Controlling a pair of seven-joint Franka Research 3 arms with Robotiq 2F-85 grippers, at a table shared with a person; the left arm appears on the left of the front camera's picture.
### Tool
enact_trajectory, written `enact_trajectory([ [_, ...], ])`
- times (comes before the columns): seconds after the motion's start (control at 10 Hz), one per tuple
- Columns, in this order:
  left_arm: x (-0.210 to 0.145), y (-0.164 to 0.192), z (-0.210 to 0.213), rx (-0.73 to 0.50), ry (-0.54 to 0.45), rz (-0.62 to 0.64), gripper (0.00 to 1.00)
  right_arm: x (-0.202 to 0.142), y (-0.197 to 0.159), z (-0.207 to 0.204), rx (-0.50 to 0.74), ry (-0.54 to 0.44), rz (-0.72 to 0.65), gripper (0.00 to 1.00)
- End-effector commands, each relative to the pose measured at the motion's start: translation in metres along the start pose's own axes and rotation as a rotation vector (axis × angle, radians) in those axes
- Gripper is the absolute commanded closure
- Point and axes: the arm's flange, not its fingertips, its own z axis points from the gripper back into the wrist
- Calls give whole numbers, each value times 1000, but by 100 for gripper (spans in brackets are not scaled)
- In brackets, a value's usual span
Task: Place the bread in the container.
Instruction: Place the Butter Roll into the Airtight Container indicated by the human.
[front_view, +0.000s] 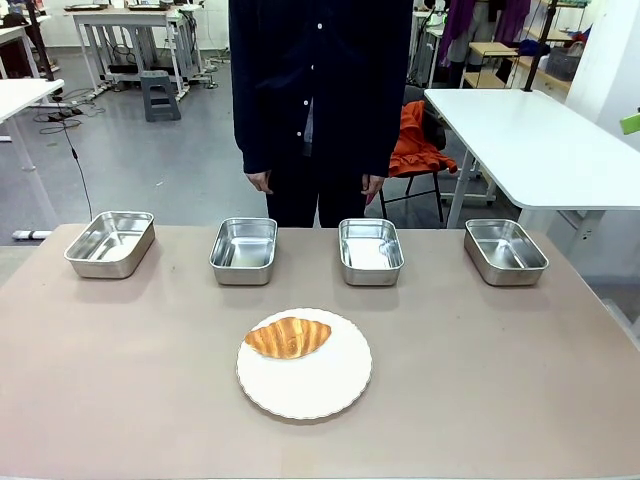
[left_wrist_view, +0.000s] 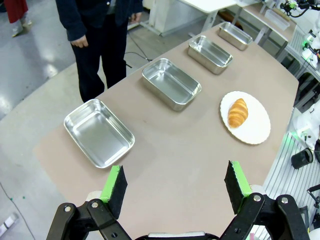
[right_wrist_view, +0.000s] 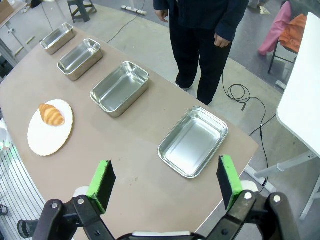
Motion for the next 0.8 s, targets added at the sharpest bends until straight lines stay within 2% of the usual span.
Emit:
enact_trajectory([
  [0.0, -1, 0, 2, -4, -4, -15, 0, 1, -1, 0, 2, -6, 5, 0],
  [0.7, -1, 0, 2, -4, -4, -15, 0, 1, -1, 0, 2, -6, 5, 0],
])
